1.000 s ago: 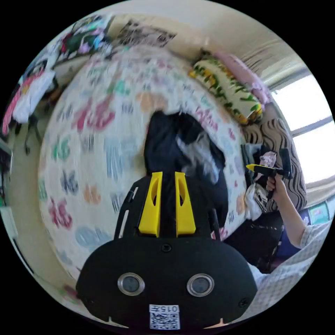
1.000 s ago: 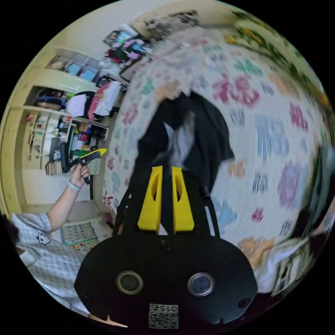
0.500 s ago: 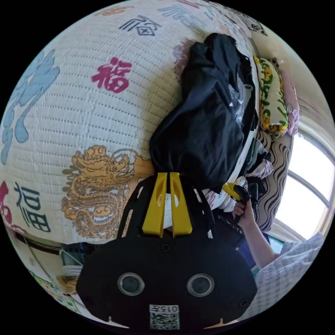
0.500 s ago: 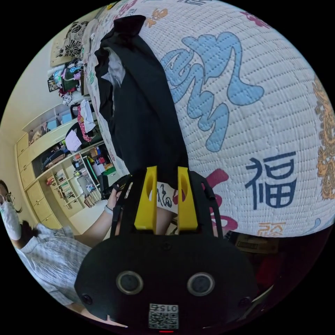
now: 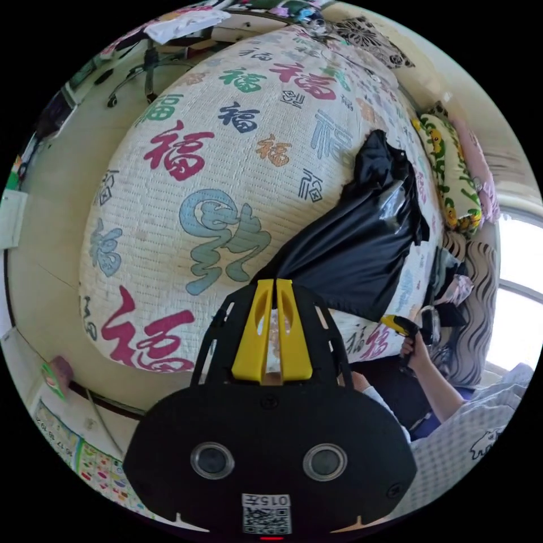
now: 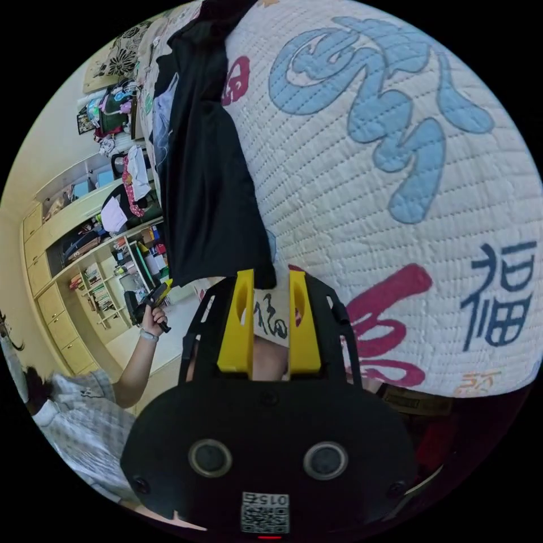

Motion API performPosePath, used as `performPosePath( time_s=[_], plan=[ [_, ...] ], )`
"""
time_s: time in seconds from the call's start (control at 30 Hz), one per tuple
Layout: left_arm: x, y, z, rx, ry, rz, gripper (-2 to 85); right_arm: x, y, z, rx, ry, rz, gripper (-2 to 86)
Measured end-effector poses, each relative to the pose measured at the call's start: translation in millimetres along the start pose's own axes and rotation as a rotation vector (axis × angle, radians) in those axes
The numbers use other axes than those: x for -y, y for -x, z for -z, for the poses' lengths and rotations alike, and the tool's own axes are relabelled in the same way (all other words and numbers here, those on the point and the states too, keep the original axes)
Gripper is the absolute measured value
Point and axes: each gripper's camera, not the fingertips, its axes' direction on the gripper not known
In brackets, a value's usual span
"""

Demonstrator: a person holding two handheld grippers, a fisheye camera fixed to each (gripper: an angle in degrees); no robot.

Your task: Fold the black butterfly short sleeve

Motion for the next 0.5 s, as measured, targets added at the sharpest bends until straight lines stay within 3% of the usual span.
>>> performPosePath(
  time_s=[0.27, 0.5],
  plan=[
    [20, 3, 34, 0.140, -0.038, -0.052, -0.1, -2, 18, 11, -0.151, 0.022, 0.018, 9.6],
    [17, 8, 51, 0.142, -0.023, -0.086, -0.2, -27, 33, 27, -0.106, 0.019, 0.076, 6.8]
  ],
)
